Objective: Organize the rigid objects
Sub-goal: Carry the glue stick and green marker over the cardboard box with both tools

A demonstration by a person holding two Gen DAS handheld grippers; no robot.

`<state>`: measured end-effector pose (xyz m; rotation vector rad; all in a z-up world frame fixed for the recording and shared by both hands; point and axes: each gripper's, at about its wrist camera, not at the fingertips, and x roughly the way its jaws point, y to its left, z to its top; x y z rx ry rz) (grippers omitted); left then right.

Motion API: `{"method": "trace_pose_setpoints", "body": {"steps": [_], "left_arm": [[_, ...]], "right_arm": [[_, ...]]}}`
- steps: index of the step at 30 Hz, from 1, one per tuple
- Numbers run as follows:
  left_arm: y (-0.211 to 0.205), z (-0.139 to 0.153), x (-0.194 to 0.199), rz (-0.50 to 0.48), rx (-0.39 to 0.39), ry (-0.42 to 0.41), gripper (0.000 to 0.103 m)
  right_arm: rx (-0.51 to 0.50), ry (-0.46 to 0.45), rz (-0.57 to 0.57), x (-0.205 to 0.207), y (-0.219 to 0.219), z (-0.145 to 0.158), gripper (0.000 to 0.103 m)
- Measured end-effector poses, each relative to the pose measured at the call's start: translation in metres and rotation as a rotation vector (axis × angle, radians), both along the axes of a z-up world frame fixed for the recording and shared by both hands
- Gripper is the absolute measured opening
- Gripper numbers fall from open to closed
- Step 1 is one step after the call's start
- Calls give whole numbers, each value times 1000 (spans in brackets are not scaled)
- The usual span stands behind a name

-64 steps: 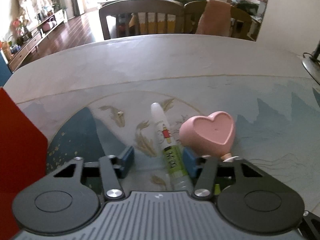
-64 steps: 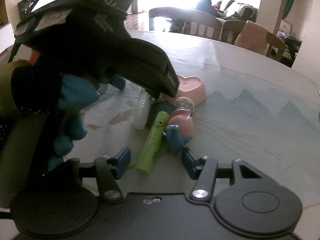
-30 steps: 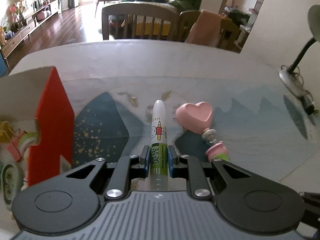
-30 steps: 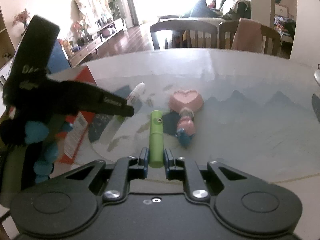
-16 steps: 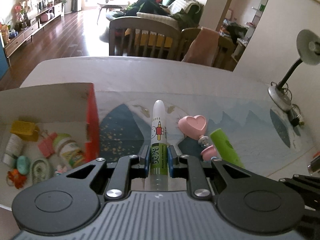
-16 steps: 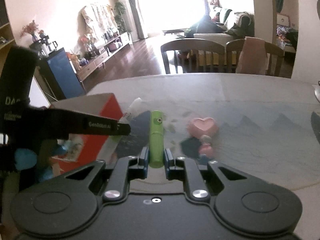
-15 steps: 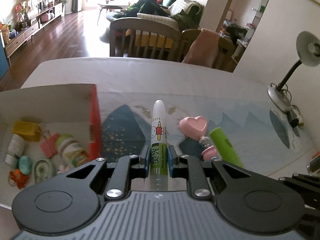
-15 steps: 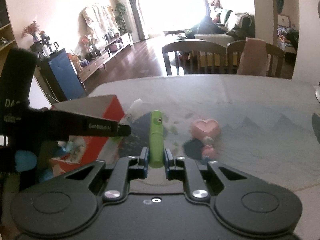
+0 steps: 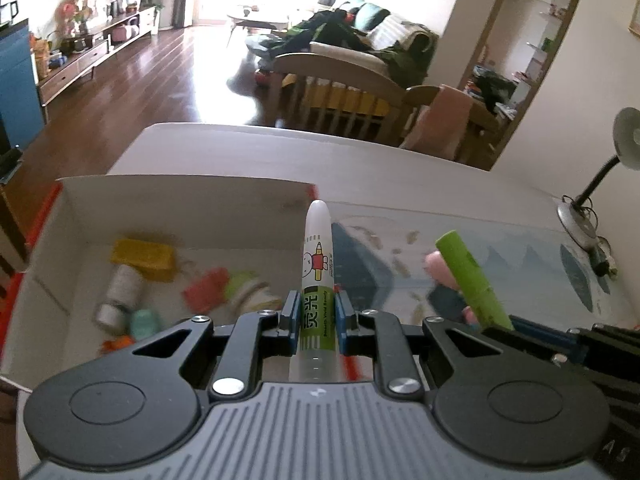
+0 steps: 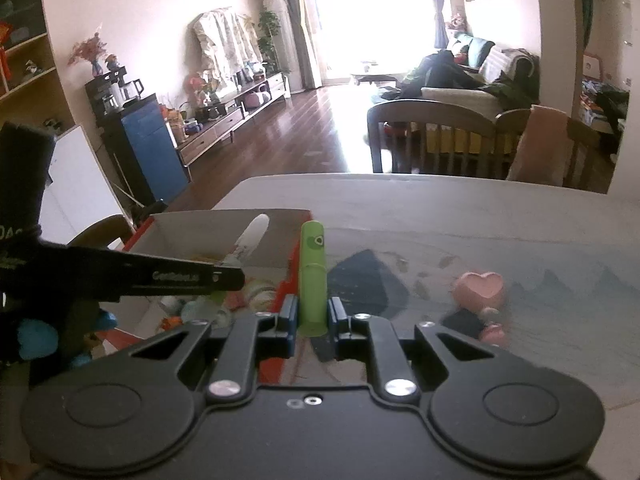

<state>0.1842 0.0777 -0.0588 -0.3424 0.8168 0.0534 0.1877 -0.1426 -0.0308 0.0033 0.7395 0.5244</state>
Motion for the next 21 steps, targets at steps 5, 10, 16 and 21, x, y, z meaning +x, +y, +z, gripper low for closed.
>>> {"method": "trace_pose_setpoints", "body": {"steps": [5, 10, 16, 21], "left_arm": [[32, -6, -11, 25, -1, 14, 17], [59, -13, -19, 45, -8, 25, 17], [90, -23, -22, 63, 2, 44, 17], [108, -35, -17, 69, 22, 71, 17]], "right_arm": [[-13, -2, 12, 3, 28, -2, 14], [-43, 1, 19, 10, 55, -9, 14], [-81, 9, 32, 16, 85, -23, 14], [-121, 32, 54, 25, 113, -38, 14]]}}
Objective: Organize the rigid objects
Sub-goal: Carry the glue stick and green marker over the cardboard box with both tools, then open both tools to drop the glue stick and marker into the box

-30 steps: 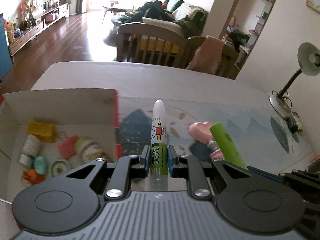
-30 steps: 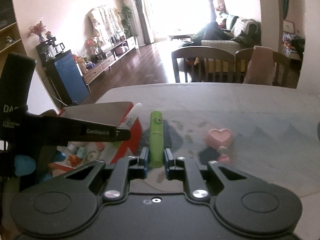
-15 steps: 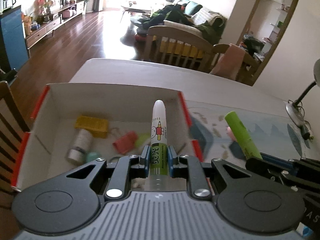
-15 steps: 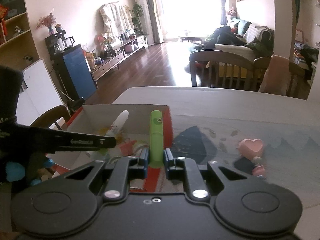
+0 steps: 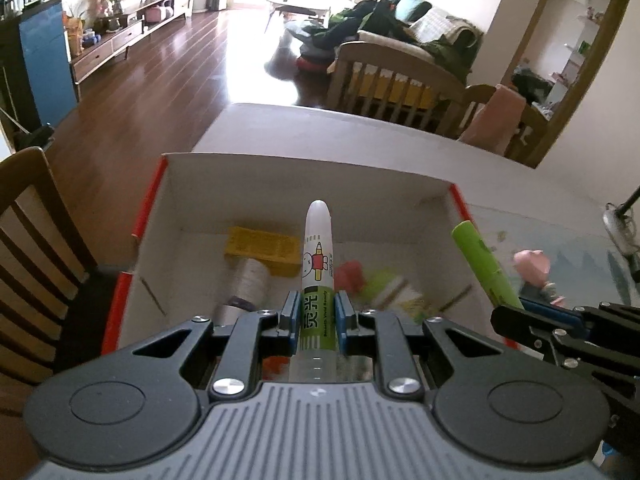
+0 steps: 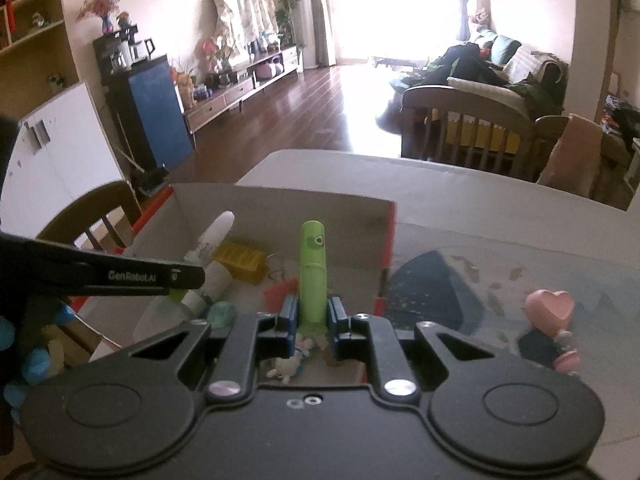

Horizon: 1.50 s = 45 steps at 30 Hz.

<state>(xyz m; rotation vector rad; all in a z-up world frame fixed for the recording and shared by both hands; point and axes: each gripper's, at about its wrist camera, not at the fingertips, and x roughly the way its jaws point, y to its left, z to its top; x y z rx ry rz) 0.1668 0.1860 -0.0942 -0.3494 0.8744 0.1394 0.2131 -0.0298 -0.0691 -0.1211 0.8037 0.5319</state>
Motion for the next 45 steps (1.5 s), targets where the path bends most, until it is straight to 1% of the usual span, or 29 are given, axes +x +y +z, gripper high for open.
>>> {"method": "trace_pose_setpoints", "body": {"steps": [4, 7, 11, 15, 18, 24, 28, 31, 34, 36, 42, 45], "left_arm": [[8, -12, 6, -4, 15, 29, 17], [12, -18, 10, -22, 24, 35, 17], [16, -28, 17, -42, -6, 45, 17], [15, -40, 24, -59, -8, 78, 17], [17, -48, 28, -62, -35, 107, 17], [11, -60, 28, -91, -38, 142, 17], [10, -68, 26, -98, -51, 180, 17], [10, -71, 25, -102, -62, 200, 17], [11, -72, 25, -100, -72, 215, 17], [12, -73, 24, -98, -74, 219, 17], [10, -63, 17, -105, -68, 194, 17], [7, -57, 9, -113, -47, 181, 17]], "right_arm": [[-45, 10, 25, 3, 22, -15, 14], [-76, 16, 41, 4, 36, -25, 14], [-113, 34, 40, 8, 49, -39, 14], [-145, 60, 35, 14, 52, -51, 14], [-155, 83, 34, 17, 54, -56, 14], [-183, 116, 50, 17, 59, -61, 14], [-208, 114, 60, 14, 63, -62, 14], [-206, 129, 56, 14, 62, -63, 15], [-190, 133, 50, 15, 59, -61, 19], [-174, 139, 49, 16, 56, -59, 20], [-134, 136, 42, 15, 46, -48, 21], [-115, 130, 43, 12, 43, -41, 21]]}}
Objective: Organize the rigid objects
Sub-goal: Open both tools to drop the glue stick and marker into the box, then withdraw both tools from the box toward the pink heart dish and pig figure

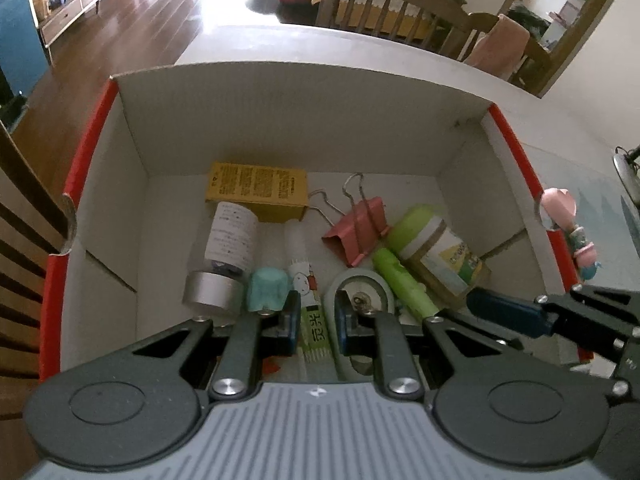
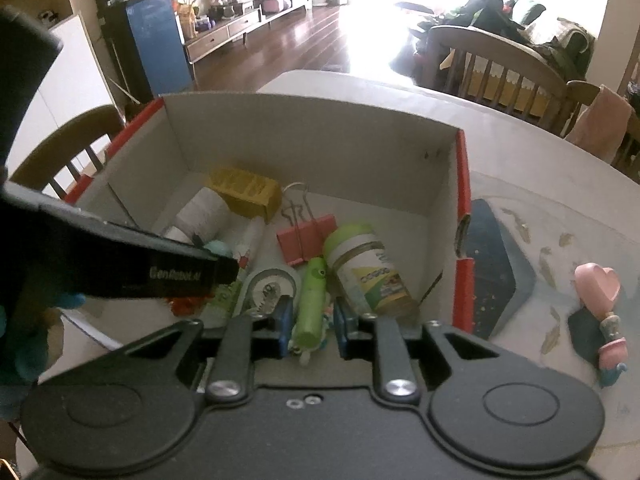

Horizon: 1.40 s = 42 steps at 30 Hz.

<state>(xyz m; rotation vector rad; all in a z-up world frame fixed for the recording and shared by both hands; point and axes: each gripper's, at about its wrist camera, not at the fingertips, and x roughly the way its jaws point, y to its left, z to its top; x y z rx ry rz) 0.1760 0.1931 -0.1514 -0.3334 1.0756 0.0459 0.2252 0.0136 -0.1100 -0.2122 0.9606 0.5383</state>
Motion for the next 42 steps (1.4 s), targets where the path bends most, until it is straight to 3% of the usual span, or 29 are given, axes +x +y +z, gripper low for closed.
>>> {"method": "trace_pose_setpoints", "body": {"steps": [15, 29, 42], "left_arm": [[-8, 44, -17, 2, 66, -120, 18], [-31, 91, -44, 2, 108, -223, 18], [-86, 122, -49, -27, 117, -305, 18]], "right_arm": [[140, -39, -8, -20, -27, 41, 31], [238, -102, -17, -44, -65, 73, 56], [291, -164, -66, -49, -127, 88, 75]]}}
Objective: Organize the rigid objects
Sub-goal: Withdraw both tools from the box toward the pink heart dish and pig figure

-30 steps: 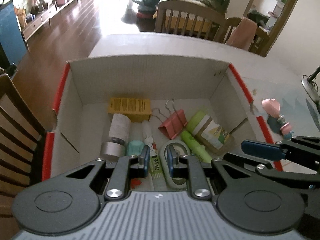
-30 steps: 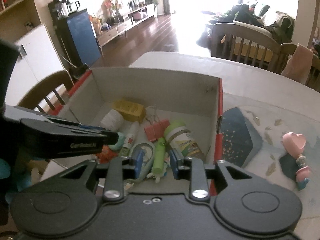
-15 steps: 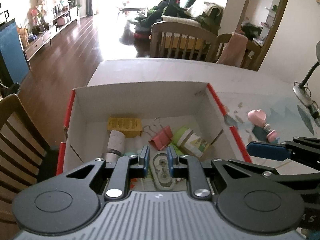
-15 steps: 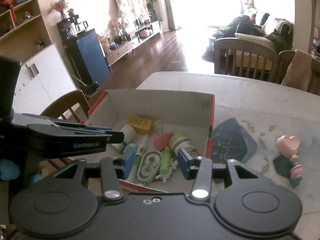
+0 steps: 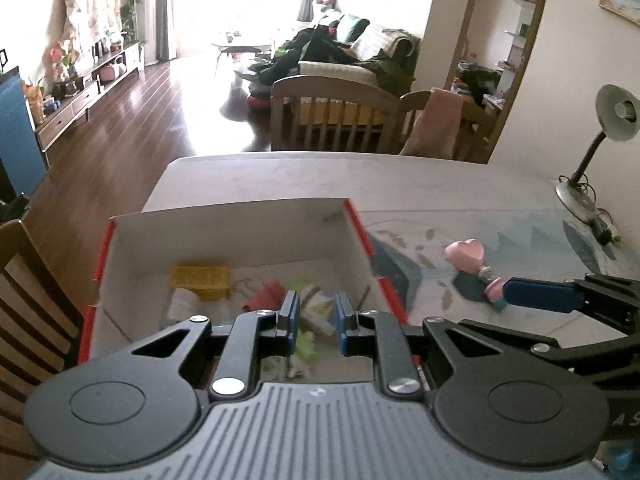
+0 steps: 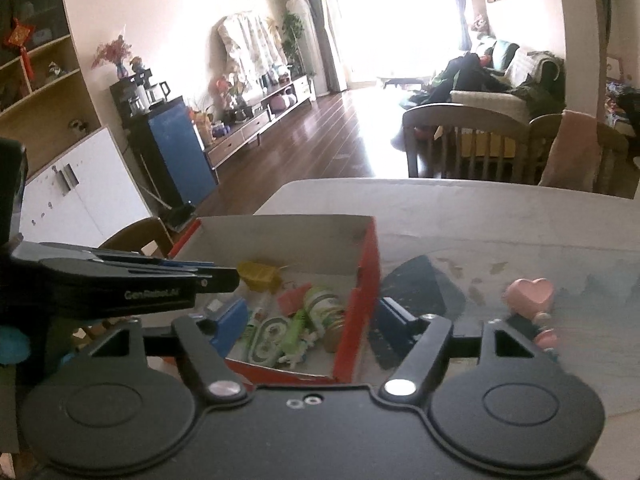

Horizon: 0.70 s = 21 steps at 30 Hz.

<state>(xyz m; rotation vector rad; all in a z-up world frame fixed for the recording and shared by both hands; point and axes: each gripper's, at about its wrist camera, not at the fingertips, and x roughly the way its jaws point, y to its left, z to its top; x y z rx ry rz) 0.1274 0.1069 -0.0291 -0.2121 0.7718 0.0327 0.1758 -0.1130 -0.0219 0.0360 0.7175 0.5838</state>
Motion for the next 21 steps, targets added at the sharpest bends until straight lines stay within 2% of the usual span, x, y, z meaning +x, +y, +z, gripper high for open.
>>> {"method": "trace_pose_setpoints", "body": {"steps": [8, 19, 20, 21], "left_arm": [[-40, -2, 11, -22, -9, 7, 18], [-101, -17, 40, -69, -29, 31, 19], [-106, -19, 44, -71, -29, 33, 20], [-112, -20, 49, -73, -35, 36, 26]], "right_arm": [[3, -23, -44, 1, -49, -4, 85], [-56, -13, -103, 10, -117, -29, 86], [-63, -13, -106, 11, -123, -32, 86], [-74, -14, -111, 13, -128, -35, 86]]}}
